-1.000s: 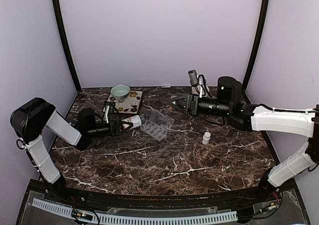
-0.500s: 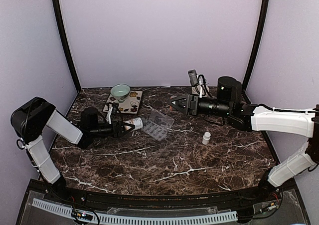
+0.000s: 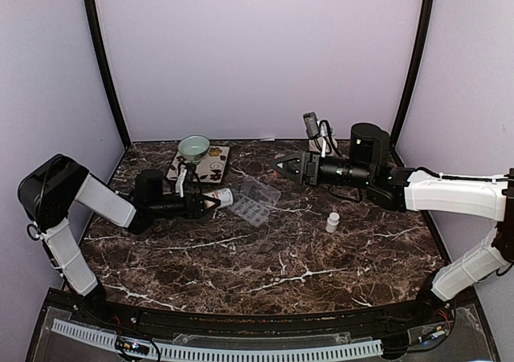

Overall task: Sort the pills into containers
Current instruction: Pour the pill into the compartment of the pill container.

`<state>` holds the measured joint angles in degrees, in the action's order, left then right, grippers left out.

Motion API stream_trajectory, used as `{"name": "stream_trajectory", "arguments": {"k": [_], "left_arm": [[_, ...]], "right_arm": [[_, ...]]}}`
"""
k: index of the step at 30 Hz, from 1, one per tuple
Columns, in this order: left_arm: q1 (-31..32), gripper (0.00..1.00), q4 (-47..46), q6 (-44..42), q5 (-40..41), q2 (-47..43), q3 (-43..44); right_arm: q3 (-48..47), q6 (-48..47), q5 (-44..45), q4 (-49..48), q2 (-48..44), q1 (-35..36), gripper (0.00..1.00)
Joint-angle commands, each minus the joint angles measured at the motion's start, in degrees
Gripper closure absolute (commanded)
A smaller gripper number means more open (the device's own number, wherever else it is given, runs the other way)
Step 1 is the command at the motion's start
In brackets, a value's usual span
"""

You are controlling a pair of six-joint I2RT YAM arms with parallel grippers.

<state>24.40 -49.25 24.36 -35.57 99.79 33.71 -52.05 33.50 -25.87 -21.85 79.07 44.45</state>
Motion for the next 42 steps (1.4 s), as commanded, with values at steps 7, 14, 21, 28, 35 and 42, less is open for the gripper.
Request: {"name": "stream_trajectory", "arguments": {"k": [7, 14, 21, 28, 35, 42], "left_arm": [[0.69, 1.0, 2.96, -2.64, 0.9, 0.99, 3.25], [1.16, 1.0, 4.9, -3.71, 1.62, 1.63, 4.28], [1.57, 1.0, 6.8, -4.9, 2.82, 1.99, 5.15], [1.8, 1.0, 8.15, -5.48, 3.62, 2.47, 5.94], [2.16, 1.0, 9.71, -6.34, 4.89, 2.44, 6.71], [2.41, 1.0, 11.65, -7.2, 5.78, 2.04, 7.63]], "right_arm": [[0.09, -0.54, 0.34, -1.83, -0.49, -0.06, 0.53], [0.15, -0.62, 0.38, -1.65, -0.67, -0.11, 0.53], [0.2, -0.62, 0.38, -1.62, -0.76, -0.07, 0.53], [0.03, -0.62, 0.42, -1.47, -0.84, -0.09, 0.53], [-0.12, -0.79, 0.39, -1.05, -1.01, -0.06, 0.53], [-0.25, -0.71, 0.32, -1.02, -0.89, -0.02, 0.53]]}}
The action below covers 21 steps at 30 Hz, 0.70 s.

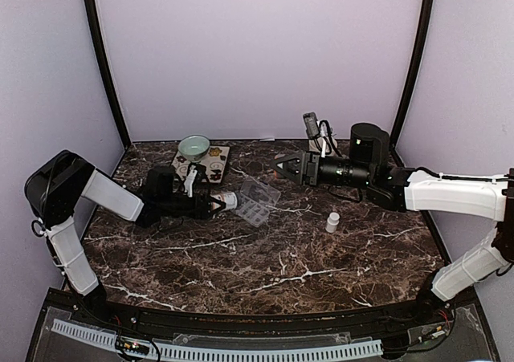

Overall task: Sort the pills into containers
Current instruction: Pour the pill into the compartment of the pill container.

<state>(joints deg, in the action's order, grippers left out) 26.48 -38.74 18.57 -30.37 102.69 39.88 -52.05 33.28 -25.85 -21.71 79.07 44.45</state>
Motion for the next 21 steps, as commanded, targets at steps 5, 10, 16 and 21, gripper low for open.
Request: {"name": "stream_trajectory", "arguments": {"k": [5, 10, 16, 21], "left_arm": [[0.59, 1.0, 3.32, -2.29, 0.99, -1.24, 2.56], [0.92, 1.0, 5.2, -3.21, 1.51, -2.01, 3.08], [1.38, 1.0, 7.26, -4.23, 2.32, -2.73, 3.47], [1.54, 1.0, 8.25, -4.69, 2.89, -3.32, 3.45]], "right_arm": [[-0.6, -0.54, 0.22, -0.97, -0.76, 0.03, 0.53], [-0.77, -0.58, 0.27, -0.68, -0.76, 0.1, 0.53], [-1.35, -0.75, 0.36, -0.23, -0.41, 0.41, 0.53], [-1.68, -1.02, 0.57, 0.39, -0.45, 0.63, 0.53]]}}
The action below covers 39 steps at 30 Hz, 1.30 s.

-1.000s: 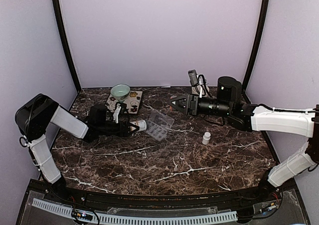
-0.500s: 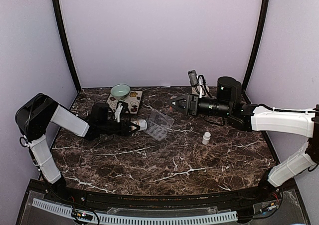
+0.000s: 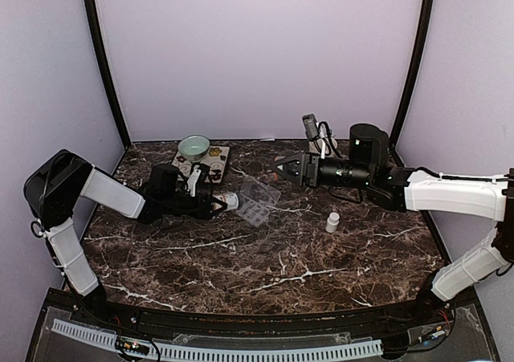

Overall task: Sort the pills into containers
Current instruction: Pour the pill into the compartment of the pill container.

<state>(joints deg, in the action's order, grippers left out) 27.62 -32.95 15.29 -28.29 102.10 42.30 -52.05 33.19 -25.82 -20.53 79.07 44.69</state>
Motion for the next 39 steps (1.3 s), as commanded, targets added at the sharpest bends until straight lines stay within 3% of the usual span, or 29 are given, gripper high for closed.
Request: {"name": "stream_trajectory", "arguments": {"k": [1, 39], "left_arm": [[0.4, 1.0, 2.73, -1.55, 0.97, -2.92, 1.03], [1.72, 1.0, 9.95, -6.67, 5.65, -5.85, 3.02]], "right_arm": [[-1.66, -0.94, 0.54, -0.82, -0.48, 0.4, 0.53], [-3.09, -1.46, 0.78, -0.25, 1.18, 1.2, 0.53]]}}
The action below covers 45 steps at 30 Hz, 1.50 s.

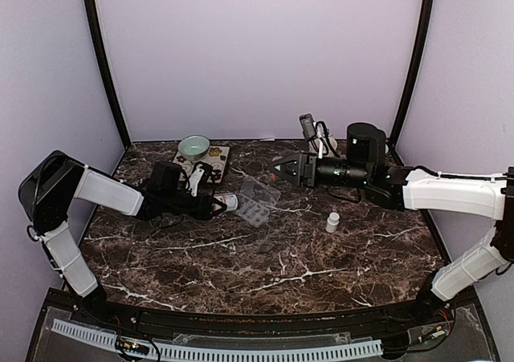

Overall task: Sort the pills into containers
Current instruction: Pour the pill into the compartment of the pill container.

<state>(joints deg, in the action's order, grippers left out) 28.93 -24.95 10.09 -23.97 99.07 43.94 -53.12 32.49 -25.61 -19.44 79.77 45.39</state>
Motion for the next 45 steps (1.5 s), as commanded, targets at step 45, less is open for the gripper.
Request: {"name": "stream_trajectory", "arguments": {"k": [45], "left_arm": [[2.52, 1.0, 7.0, -5.1, 5.96, -4.7, 3.98]], "right_arm": [[-1.93, -0.76, 0.6, -1.63, 0.48, 0.74, 0.53]]}}
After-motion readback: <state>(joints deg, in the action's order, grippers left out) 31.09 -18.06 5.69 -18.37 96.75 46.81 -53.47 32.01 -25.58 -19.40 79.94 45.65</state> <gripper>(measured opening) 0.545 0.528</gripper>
